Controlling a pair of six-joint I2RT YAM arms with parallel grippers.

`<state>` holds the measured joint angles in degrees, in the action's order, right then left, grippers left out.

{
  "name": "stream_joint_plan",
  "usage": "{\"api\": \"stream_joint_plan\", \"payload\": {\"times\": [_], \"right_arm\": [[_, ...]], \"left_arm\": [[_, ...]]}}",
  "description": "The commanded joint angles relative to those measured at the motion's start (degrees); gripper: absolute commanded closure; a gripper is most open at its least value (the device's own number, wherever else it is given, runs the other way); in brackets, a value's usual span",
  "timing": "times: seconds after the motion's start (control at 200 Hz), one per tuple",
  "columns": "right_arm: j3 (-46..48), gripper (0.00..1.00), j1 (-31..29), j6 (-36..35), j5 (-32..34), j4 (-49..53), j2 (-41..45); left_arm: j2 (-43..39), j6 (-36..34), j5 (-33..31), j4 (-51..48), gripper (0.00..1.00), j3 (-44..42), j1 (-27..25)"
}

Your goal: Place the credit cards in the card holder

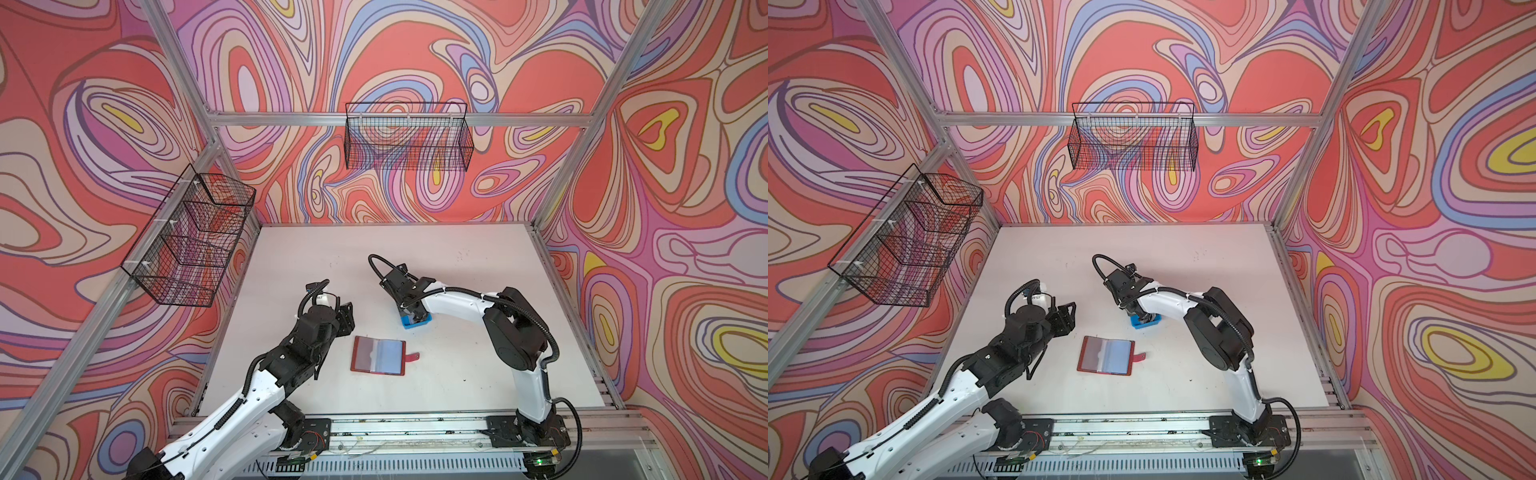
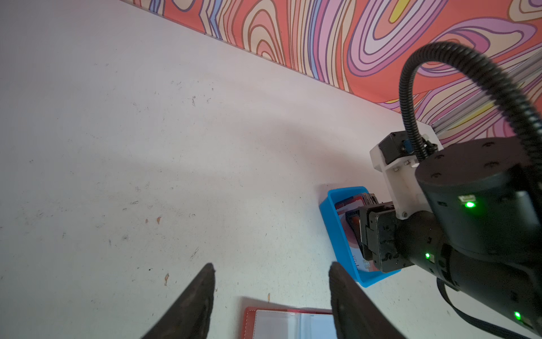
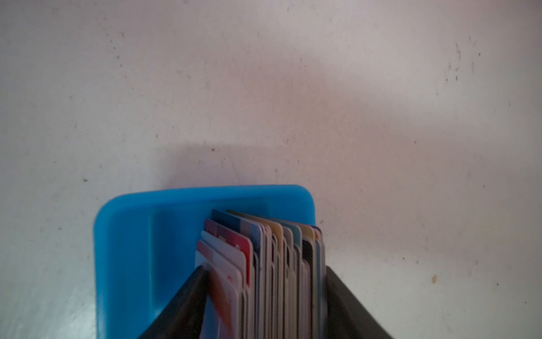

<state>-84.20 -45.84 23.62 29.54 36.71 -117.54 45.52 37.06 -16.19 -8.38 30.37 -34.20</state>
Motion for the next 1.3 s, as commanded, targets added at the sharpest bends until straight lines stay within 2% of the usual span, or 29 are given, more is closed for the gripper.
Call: {"api": "stream_joint_plan", "payload": {"times": [0.0,0.32,0.601,0.771,1.157,1.292], "right_arm": [[0.36,0.37,-0.57,0.53,-0.38,0.23,2.63],[1.31,0.37,-0.59,0.38,-4.23,-1.34,3.27],[2.06,0.37,0.19,0.5,-11.04,-3.68,1.98],[4.46,0.43,3.39,1.3,-19.51,-6.53,2.84],[15.12,0.42,13.55,5.91,-43.06,-19.83,7.91],[16.68,0.42,15.06,6.87,-46.64,-22.15,8.51]], "left_arm": [[0.01,-0.48,-0.95,-1.22,0.36,0.93,-0.17],[-0.12,-0.36,-0.97,-1.05,0.36,0.7,-0.17],[-0.08,-0.38,-0.99,-1.1,0.36,0.74,-0.17],[-0.24,-0.36,-1.3,-1.48,0.36,0.93,-0.18],[0.53,-0.35,-0.96,-1.24,0.36,1.08,-0.17],[0.8,-0.37,-0.81,-1.07,0.36,1.03,-0.17]]}}
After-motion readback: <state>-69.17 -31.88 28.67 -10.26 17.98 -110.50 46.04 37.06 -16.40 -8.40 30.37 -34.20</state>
